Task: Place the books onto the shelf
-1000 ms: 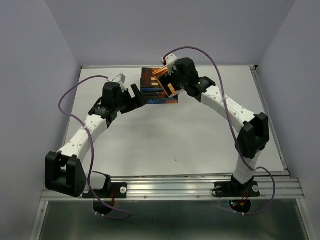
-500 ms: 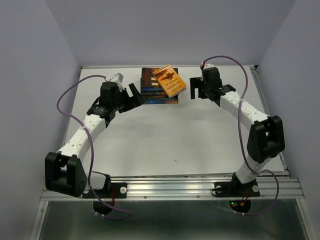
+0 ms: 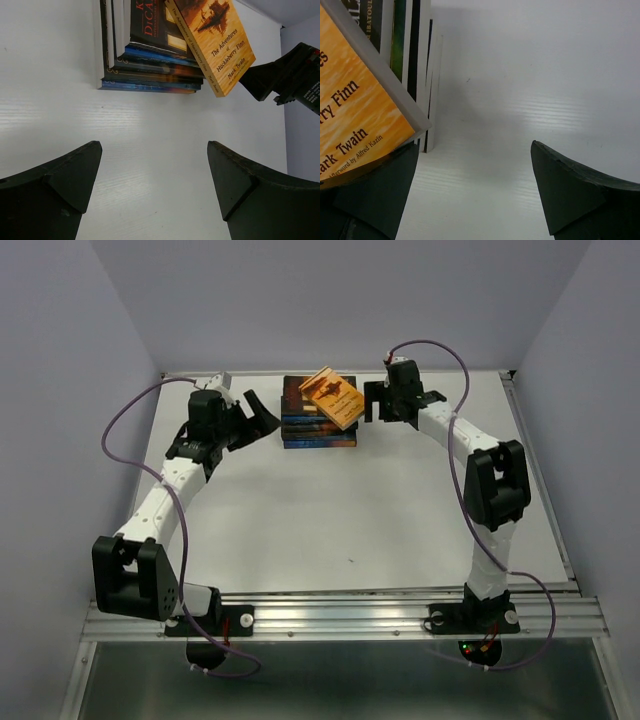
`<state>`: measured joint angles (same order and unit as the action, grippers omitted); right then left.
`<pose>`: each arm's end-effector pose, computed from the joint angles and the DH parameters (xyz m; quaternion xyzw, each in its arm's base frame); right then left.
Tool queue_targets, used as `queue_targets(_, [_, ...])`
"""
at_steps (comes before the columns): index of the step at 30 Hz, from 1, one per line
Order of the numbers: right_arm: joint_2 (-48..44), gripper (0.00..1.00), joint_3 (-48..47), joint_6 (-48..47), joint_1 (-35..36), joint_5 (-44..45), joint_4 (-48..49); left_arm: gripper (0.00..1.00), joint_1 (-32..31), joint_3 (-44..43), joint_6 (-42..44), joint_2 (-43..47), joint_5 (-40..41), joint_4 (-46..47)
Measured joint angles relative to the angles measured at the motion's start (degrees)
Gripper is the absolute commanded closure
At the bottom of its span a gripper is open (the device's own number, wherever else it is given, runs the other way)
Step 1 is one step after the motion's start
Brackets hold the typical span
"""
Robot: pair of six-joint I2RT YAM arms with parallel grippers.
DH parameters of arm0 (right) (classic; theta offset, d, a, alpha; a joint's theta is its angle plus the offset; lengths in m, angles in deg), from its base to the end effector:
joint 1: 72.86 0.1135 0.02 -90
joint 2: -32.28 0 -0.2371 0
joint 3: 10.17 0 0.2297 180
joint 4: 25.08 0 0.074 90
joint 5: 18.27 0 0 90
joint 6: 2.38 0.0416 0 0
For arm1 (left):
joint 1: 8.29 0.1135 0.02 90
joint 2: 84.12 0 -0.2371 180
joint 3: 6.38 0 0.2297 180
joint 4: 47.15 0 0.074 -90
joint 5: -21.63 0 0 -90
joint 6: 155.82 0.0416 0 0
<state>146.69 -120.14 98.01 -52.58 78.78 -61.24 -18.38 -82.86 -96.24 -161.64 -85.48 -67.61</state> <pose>0.4094 0.1458 0.2366 -0.0526 0.9056 0.0564 0.4170 0.2974 -0.0654 0.2991 -0.0618 0.8193 -0.3080 0.4796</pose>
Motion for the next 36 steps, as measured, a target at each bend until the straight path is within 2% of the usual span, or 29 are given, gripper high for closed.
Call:
queue_targets(7, [5.3, 0.0, -7.1, 0.2, -1.9, 0.6, 0.0, 0.01, 2.2, -2.6, 0.6, -1.3, -0.3, 0.1])
queue_targets(14, [12.3, 0.0, -16.3, -2.6, -2.4, -2.0, 0.0, 0.01, 4.5, -6.2, 1.2, -6.4, -1.9, 0.7])
queue_targets(23, [17.9, 0.0, -25.9, -5.2, -2.4, -8.6, 0.1, 0.01, 4.7, -8.2, 1.9, -10.6, -3.9, 0.9])
queue_targets(36, [23.9, 0.0, -34.6, -8.0, -2.5, -10.7, 1.6, 0.01, 4.7, -10.8, 2.2, -15.9, -5.4, 0.9])
